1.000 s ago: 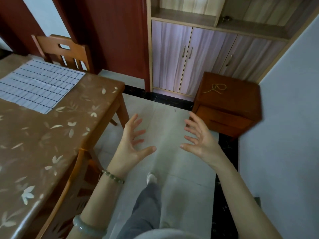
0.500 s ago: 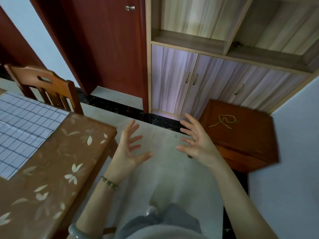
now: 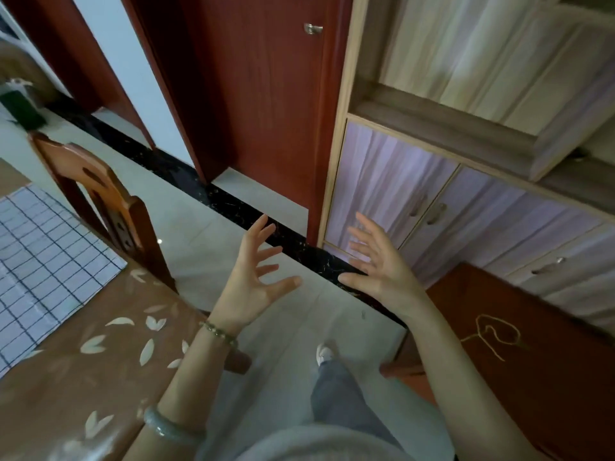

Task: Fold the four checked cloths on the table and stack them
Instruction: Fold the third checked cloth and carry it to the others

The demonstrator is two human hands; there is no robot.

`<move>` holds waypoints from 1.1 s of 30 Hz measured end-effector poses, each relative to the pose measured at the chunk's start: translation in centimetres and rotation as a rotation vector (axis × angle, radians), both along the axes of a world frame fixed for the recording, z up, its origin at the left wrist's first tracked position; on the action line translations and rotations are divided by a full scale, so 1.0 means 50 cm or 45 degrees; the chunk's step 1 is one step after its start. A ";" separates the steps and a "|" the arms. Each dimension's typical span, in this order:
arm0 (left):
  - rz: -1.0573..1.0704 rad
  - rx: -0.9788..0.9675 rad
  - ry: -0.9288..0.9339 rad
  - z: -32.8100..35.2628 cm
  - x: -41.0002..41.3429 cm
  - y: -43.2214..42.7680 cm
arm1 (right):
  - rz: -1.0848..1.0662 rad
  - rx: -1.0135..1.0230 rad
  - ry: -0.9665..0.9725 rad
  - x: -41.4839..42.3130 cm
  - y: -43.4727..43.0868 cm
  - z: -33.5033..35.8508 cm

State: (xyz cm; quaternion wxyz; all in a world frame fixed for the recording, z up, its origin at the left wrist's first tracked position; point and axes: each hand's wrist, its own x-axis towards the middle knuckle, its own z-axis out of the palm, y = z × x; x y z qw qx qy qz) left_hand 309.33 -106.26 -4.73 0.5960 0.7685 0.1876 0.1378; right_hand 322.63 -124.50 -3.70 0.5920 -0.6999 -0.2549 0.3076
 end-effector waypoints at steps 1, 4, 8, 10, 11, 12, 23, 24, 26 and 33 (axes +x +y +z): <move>0.032 -0.001 0.000 0.003 0.032 0.010 | 0.042 -0.002 0.000 0.039 0.019 0.005; 0.137 -0.002 0.008 0.016 0.115 0.043 | 0.160 -0.004 0.004 0.146 0.079 0.020; 0.294 0.028 -0.017 0.034 0.195 0.092 | 0.311 0.002 -0.022 0.258 0.172 0.034; 0.372 0.029 -0.036 0.042 0.220 0.118 | 0.379 0.001 -0.029 0.296 0.221 0.035; 0.417 0.033 -0.045 0.045 0.233 0.135 | 0.422 0.004 -0.030 0.315 0.249 0.035; 0.450 0.036 -0.052 0.047 0.242 0.149 | 0.459 0.006 -0.034 0.328 0.273 0.035; 0.755 0.011 -0.084 0.017 0.330 0.391 | 0.774 0.018 -0.034 0.464 0.615 0.014; 0.785 0.009 -0.091 0.015 0.337 0.419 | 0.796 0.023 -0.034 0.474 0.652 0.013; 0.845 0.002 -0.097 0.015 0.349 0.481 | 0.837 0.030 -0.041 0.491 0.731 0.014; 1.019 0.008 -0.097 0.016 0.362 0.656 | 0.984 0.045 -0.048 0.520 0.968 0.036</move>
